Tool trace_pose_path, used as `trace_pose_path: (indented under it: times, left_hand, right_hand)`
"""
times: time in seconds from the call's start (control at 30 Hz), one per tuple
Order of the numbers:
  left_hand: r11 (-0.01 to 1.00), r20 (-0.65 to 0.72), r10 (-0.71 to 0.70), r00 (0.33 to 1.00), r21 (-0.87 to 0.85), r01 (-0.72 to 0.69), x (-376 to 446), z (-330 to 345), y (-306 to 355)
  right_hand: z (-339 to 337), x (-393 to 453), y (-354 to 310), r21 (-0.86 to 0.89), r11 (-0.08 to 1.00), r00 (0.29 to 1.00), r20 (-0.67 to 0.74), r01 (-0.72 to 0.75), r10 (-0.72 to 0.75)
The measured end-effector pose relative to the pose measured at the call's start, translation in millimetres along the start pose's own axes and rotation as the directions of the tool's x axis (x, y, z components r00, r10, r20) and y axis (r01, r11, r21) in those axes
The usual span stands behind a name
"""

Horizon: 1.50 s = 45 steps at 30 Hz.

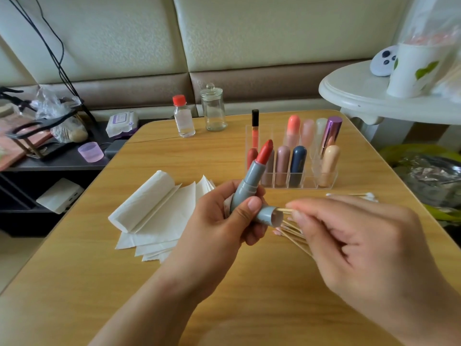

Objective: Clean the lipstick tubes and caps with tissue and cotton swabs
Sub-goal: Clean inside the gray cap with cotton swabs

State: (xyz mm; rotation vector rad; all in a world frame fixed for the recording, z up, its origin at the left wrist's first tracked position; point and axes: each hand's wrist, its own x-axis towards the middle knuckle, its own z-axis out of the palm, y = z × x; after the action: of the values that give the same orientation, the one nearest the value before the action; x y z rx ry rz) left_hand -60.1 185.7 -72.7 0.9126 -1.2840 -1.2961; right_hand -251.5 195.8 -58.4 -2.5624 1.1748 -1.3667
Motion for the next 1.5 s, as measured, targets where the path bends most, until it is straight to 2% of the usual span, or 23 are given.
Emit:
trace_pose_path:
  times: [0.1, 0.2, 0.27, 0.37, 0.5, 0.6, 0.67, 0.77, 0.87, 0.97, 1.07, 1.13, 1.23, 1.33, 1.4, 1.5]
  left_hand:
    - [0.994, 0.012, -0.086, 0.996, -0.072, 0.087, -0.5, -0.1, 0.9]
    - [0.978, 0.028, -0.139, 0.990, -0.151, 0.142, 0.4, -1.2, 2.1]
    - [0.972, 0.021, -0.160, 0.987, -0.173, 0.161, 0.6, -1.0, 1.5]
    - [0.976, 0.013, -0.156, 0.988, -0.150, 0.156, 0.1, 1.1, -1.1]
    - [0.982, 0.033, -0.153, 0.988, -0.111, 0.155, 0.6, 2.6, -0.1]
    - [0.979, 0.023, -0.171, 0.985, -0.111, 0.172, 0.9, 0.0, 1.7]
    - [0.973, 0.026, -0.192, 0.981, -0.126, 0.194, 0.4, 0.0, 1.9]
    - [0.971, 0.036, -0.204, 0.978, -0.117, 0.207, 0.0, 2.2, -0.7]
    - [0.973, 0.028, -0.203, 0.979, -0.108, 0.205, 0.4, 2.6, 0.1]
    - [0.967, 0.006, -0.219, 0.976, -0.135, 0.218, 0.4, 2.2, 3.9]
    - [0.970, -0.007, -0.213, 0.977, -0.125, 0.210, 0.2, 2.0, 2.3]
    - [0.978, -0.003, -0.197, 0.980, -0.076, 0.196, 0.4, 2.9, -1.1]
    - [0.969, 0.001, -0.229, 0.973, -0.091, 0.228, 1.3, 4.1, -0.2]
    - [0.939, 0.039, -0.260, 0.965, -0.222, 0.262, 2.5, 1.7, 3.2]
    - [0.920, 0.056, -0.252, 0.966, -0.296, 0.257, 3.4, -1.3, 2.4]
    - [0.898, 0.080, -0.246, 0.966, -0.356, 0.258, 4.5, -3.8, -0.4]
  right_hand:
    - [-0.8, 1.1, -0.8, -0.094, 0.995, 0.999, -0.046, 0.014, -0.019]
    - [1.9, -2.3, 0.4, -0.149, 0.986, 0.997, 0.015, 0.078, -0.077]
    - [3.7, -3.5, 0.0, -0.102, 0.989, 0.993, 0.071, 0.107, -0.100]
    - [5.0, -1.2, -0.9, -0.011, 0.997, 0.994, 0.077, 0.073, -0.072]
    - [6.7, -2.5, -0.3, -0.111, 0.993, 1.000, -0.008, 0.026, -0.027]
    - [10.2, -5.2, -2.4, -0.164, 0.984, 0.997, 0.045, 0.066, -0.059]
    - [12.6, -5.0, -4.8, -0.117, 0.989, 0.993, 0.087, 0.094, -0.084]
    - [12.0, -2.9, -3.9, -0.035, 0.998, 0.998, 0.044, 0.053, -0.051]
    - [10.1, -3.1, -1.7, -0.081, 0.997, 0.999, -0.036, 0.008, -0.011]
    - [12.7, -6.0, -2.0, -0.130, 0.991, 1.000, 0.003, 0.028, -0.028]
    - [14.4, -5.3, -4.8, -0.009, 0.999, 0.998, 0.051, 0.047, -0.047]
    - [12.7, -2.1, -4.9, 0.059, 0.998, 1.000, 0.007, 0.017, -0.017]
    - [10.7, -1.5, -0.7, -0.039, 0.999, 0.997, -0.068, -0.029, 0.026]
    - [11.7, -5.9, -0.9, -0.108, 0.994, 0.998, -0.055, 0.031, -0.037]
    - [12.7, -6.0, -5.0, -0.040, 0.996, 0.995, -0.045, 0.086, -0.087]
    - [12.6, -3.8, -10.9, 0.186, 0.981, 0.998, -0.056, 0.048, -0.038]
